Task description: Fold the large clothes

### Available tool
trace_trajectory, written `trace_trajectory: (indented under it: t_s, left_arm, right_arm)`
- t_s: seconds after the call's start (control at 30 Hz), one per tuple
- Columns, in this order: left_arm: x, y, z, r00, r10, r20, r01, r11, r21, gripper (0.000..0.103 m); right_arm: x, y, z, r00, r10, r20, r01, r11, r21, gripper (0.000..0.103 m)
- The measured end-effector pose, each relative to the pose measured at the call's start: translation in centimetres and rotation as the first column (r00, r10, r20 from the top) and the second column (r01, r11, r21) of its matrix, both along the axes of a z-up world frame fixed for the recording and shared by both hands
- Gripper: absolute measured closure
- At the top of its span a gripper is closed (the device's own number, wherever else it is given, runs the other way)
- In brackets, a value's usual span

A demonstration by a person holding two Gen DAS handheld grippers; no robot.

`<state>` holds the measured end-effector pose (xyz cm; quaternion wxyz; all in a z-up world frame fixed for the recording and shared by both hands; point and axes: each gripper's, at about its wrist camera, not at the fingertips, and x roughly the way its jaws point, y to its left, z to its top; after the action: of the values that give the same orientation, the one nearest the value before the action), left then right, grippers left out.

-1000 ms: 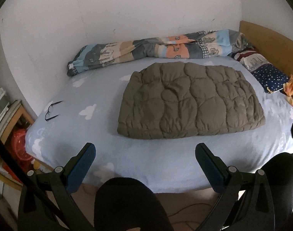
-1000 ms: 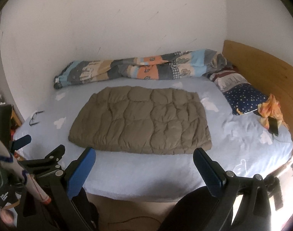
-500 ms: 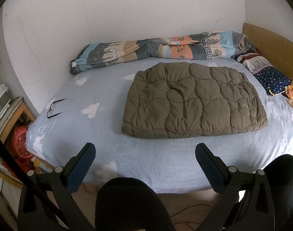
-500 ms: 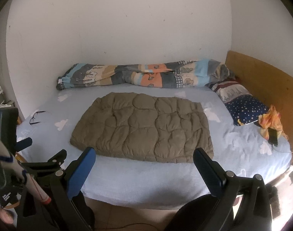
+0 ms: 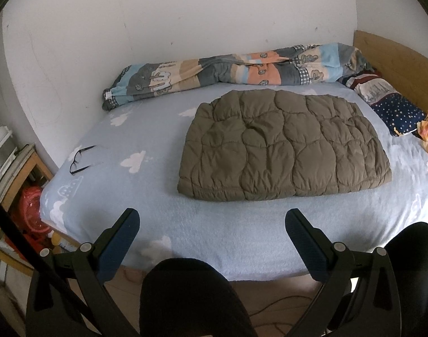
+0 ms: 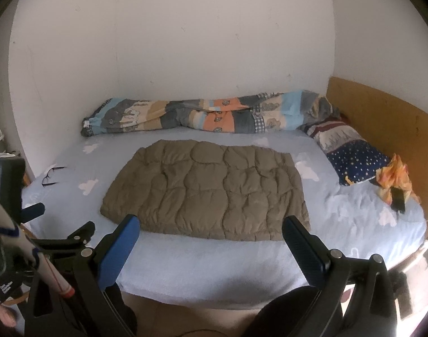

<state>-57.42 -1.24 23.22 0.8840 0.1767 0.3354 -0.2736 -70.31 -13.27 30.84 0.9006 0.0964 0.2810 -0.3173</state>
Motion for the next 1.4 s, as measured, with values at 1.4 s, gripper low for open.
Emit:
trace_trajectory:
  t_s: [1.4]
  left_arm:
    - [0.2, 0.3, -0.6, 1.000, -0.020, -0.004, 0.020, 0.999, 0.028, 0.000]
  right_arm:
    - [0.2, 0.0, -1.5, 1.000, 0.017, -0.017, -0.016, 0.999, 0.037, 0.000]
